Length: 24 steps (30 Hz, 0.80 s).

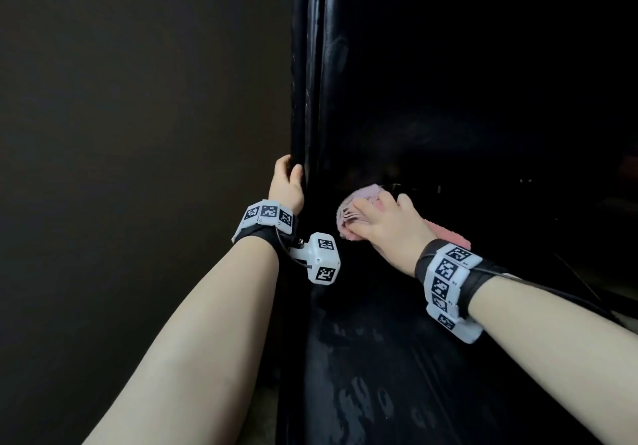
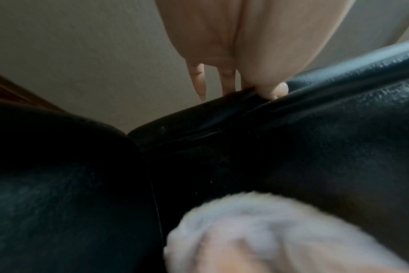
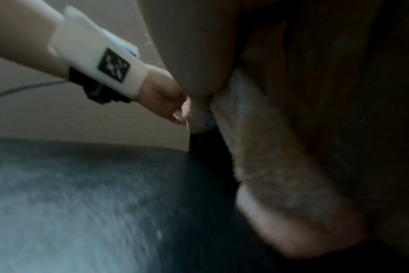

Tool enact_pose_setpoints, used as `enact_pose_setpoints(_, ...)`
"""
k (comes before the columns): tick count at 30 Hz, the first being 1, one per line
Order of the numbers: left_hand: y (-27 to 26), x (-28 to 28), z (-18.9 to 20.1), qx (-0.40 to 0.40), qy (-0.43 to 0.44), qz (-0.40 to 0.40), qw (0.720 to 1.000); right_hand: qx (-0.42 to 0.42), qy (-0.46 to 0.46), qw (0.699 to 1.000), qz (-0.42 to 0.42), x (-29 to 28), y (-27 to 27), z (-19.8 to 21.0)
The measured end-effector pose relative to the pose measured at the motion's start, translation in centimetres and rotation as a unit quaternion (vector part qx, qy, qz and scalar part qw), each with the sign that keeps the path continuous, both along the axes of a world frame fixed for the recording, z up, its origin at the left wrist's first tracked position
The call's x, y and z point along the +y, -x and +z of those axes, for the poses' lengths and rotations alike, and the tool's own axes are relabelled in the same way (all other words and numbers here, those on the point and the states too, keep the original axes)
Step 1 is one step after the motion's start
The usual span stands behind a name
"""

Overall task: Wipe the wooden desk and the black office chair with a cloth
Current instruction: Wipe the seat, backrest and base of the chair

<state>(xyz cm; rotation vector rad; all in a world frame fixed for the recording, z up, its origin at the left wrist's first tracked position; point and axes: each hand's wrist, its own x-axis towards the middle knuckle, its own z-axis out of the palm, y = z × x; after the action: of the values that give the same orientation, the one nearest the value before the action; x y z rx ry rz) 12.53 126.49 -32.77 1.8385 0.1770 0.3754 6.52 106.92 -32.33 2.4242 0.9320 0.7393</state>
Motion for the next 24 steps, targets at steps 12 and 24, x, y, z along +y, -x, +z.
enact_pose_setpoints(12, 0.9, 1.1, 0.3, 0.007, -0.018, -0.002, 1.0, -0.107, -0.027, 0.986, 0.128, 3.2, -0.1, 3.5)
enact_pose_setpoints(24, 1.4, -0.4, 0.4, -0.011, 0.039, 0.041, 0.998, 0.01, -0.011, 0.996, -0.092, -6.9, -0.2, 1.2)
